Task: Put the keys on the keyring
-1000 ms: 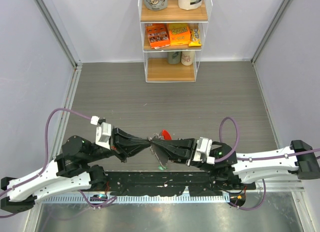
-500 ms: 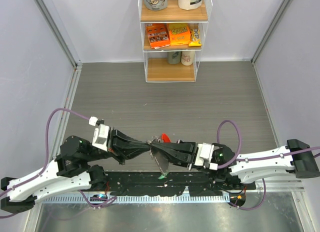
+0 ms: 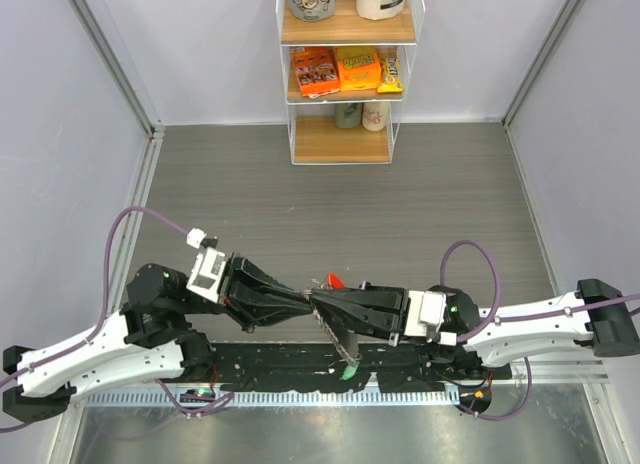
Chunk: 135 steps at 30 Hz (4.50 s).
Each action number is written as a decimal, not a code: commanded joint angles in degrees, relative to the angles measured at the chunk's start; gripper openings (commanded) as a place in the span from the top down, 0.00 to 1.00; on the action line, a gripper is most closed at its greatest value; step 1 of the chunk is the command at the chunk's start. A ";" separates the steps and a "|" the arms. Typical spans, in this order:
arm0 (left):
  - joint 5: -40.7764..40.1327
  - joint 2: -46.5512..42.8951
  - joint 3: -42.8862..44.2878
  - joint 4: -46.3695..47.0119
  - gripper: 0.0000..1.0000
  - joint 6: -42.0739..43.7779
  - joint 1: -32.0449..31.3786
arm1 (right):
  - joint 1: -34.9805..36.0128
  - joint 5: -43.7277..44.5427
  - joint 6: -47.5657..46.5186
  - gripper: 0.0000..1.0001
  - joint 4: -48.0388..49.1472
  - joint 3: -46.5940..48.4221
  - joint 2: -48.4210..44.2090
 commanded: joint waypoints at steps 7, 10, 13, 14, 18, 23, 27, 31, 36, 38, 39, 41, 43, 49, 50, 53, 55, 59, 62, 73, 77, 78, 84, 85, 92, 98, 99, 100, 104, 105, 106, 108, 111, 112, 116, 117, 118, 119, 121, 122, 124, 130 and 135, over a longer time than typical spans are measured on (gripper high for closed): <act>2.81 -2.66 1.90 1.50 0.66 0.61 -0.52 | -0.51 0.97 0.36 0.94 -9.05 -1.16 -3.69; 2.37 -3.02 1.90 0.89 0.64 0.87 -0.52 | -0.51 0.53 0.80 0.95 -9.76 -1.51 -4.32; 1.58 -3.11 2.16 0.01 0.62 1.13 -0.52 | -0.51 -0.35 1.33 0.95 -10.11 -1.78 -5.02; 1.23 -3.20 2.25 -0.52 0.62 1.31 -0.52 | -0.42 -0.62 1.59 0.94 -10.11 -1.95 -5.11; -1.31 -3.90 2.69 -3.24 0.60 2.80 -0.52 | -0.42 -0.62 2.29 0.94 -10.64 -2.30 -6.16; -3.43 -5.04 3.13 -5.70 0.55 4.21 -0.61 | -0.51 -2.99 3.26 0.95 -10.11 -3.00 -6.95; -4.66 -5.75 3.75 -7.28 0.51 5.09 -0.52 | -0.51 -3.17 3.70 0.95 -9.41 -3.53 -7.13; -5.63 -6.10 4.10 -9.04 0.49 5.70 -0.61 | -0.51 -3.34 3.88 0.94 -9.23 -3.71 -7.65; -5.89 -6.54 4.36 -10.10 0.48 5.97 -0.61 | -0.51 -3.87 4.05 0.94 -9.41 -3.62 -8.36; -5.98 -6.45 4.45 -10.36 0.47 6.23 -0.61 | -0.51 -4.05 4.14 0.94 -9.58 -3.53 -8.62; -5.98 -6.62 4.54 -10.63 0.47 6.23 -0.61 | -0.42 -4.13 4.14 0.94 -9.76 -3.53 -8.80; -6.07 -6.62 4.45 -10.80 0.47 6.41 -0.61 | -0.51 -4.22 4.14 0.95 -9.67 -3.45 -9.06; -5.98 -6.62 4.28 -10.80 0.47 6.23 -0.61 | -0.51 -4.31 3.97 0.94 -9.76 -3.36 -9.41; -5.89 -6.54 2.87 -9.49 0.47 5.09 -0.61 | -0.51 -4.40 3.00 0.95 -10.37 -2.74 -9.85; -5.72 -6.28 2.70 -9.22 0.48 4.83 -0.52 | -0.42 -4.40 2.91 0.95 -10.37 -2.66 -9.85; -5.28 -5.31 2.61 -8.61 0.48 4.13 -0.52 | -0.42 -4.40 2.65 0.95 -10.20 -2.30 -9.50; -4.66 -4.43 2.69 -8.17 0.49 3.60 -0.52 | -0.42 -4.48 2.47 0.94 -9.93 -1.95 -9.33; -3.35 -2.76 2.96 -7.99 0.52 2.90 -0.52 | -0.42 -4.49 2.03 0.94 -9.76 -1.60 -9.15; -2.99 -2.14 2.70 -7.82 0.55 2.63 -0.52 | -0.42 -4.49 1.86 0.95 -9.58 -1.25 -9.06; -2.46 -3.20 0.85 -7.20 0.62 2.01 -0.52 | -0.51 -3.69 0.45 0.94 -9.49 -0.28 -8.54; -2.38 -3.37 0.76 -7.46 0.66 2.01 -0.61 | -0.42 -3.61 0.19 0.95 -9.23 0.07 -7.92; -2.38 -3.37 0.76 -7.64 0.68 2.01 -0.61 | -0.42 -3.69 0.10 0.94 -9.06 0.07 -7.83; -2.55 -3.46 0.85 -7.99 0.91 2.10 -0.61 | -0.42 -3.87 0.27 0.94 -8.79 0.16 -7.30; -2.55 -3.20 1.11 -8.43 0.98 2.10 -0.61 | -0.42 -3.78 0.27 0.94 -8.62 0.16 -7.30; -2.64 -2.85 1.99 -10.62 1.00 2.36 -0.52 | -0.42 -3.69 0.36 0.95 -8.88 -0.11 -8.53; -4.84 -2.06 4.62 -15.55 1.00 3.33 -0.52 | -0.42 -3.61 0.98 0.82 -20.88 1.64 -12.30; -4.92 -2.05 4.71 -17.03 1.00 3.42 -0.52 | -0.42 -3.43 1.41 0.78 -23.27 3.04 -13.01; -5.10 -2.05 4.80 -17.57 1.00 3.60 -0.52 | -0.34 -3.26 1.85 0.73 -29.47 4.01 -14.24; -4.58 -1.88 6.03 -20.64 1.00 4.30 -0.52 | -0.42 -1.77 3.09 0.62 -48.89 10.17 -17.49; -4.23 -1.62 6.47 -21.60 1.00 4.39 -0.52 | -0.42 -1.67 3.26 0.62 -51.31 11.92 -17.85; -3.70 -1.35 6.91 -22.31 1.00 4.65 -0.52 | -0.42 -1.67 3.44 0.60 -55.85 12.54 -18.72; -1.86 -0.39 7.79 -24.33 1.00 4.83 -0.52 | -0.34 0.33 3.70 0.59 -62.10 14.74 -19.69; 0.69 1.28 9.54 -28.19 1.00 5.97 -0.52 | -0.33 0.61 3.88 0.58 -71.43 20.26 -19.44; 1.13 1.81 9.90 -28.73 1.00 6.06 -0.61 | -0.42 0.44 4.23 0.58 -76.76 21.76 -19.00; 3.86 3.57 11.92 -31.63 1.00 6.67 -0.52 | -0.42 -2.71 5.72 0.58 -88.84 28.98 -15.05; 4.65 4.09 12.36 -32.16 1.00 6.76 -0.61 | -0.42 -3.25 6.07 0.59 -91.99 30.90 -13.47; 5.35 4.36 12.62 -32.60 1.00 6.76 -0.61 | -0.42 -3.43 6.86 0.60 -93.15 31.70 -12.85; 6.05 4.62 12.89 -33.21 1.00 6.93 -0.52 | -0.42 -3.52 7.30 0.60 -94.99 32.84 -11.54; 6.67 5.15 13.68 -34.70 1.00 7.20 -0.52 | -0.42 -4.48 8.53 0.61 -96.23 33.55 -10.13; 6.68 5.41 14.03 -35.32 1.00 7.37 -0.61 | -0.34 -4.92 9.49 0.62 -96.33 33.56 -9.86; 7.11 6.03 14.73 -36.90 1.00 7.99 -0.61 | -0.42 -5.63 10.64 0.63 -96.77 33.82 -8.89; 7.20 6.38 15.96 -40.33 1.00 9.13 -0.52 | -0.34 -6.50 12.84 0.64 -97.47 34.26 -7.66; 7.12 7.08 16.49 -42.70 1.00 9.84 -0.52 | -0.42 -6.59 13.28 0.64 -97.47 34.52 -6.52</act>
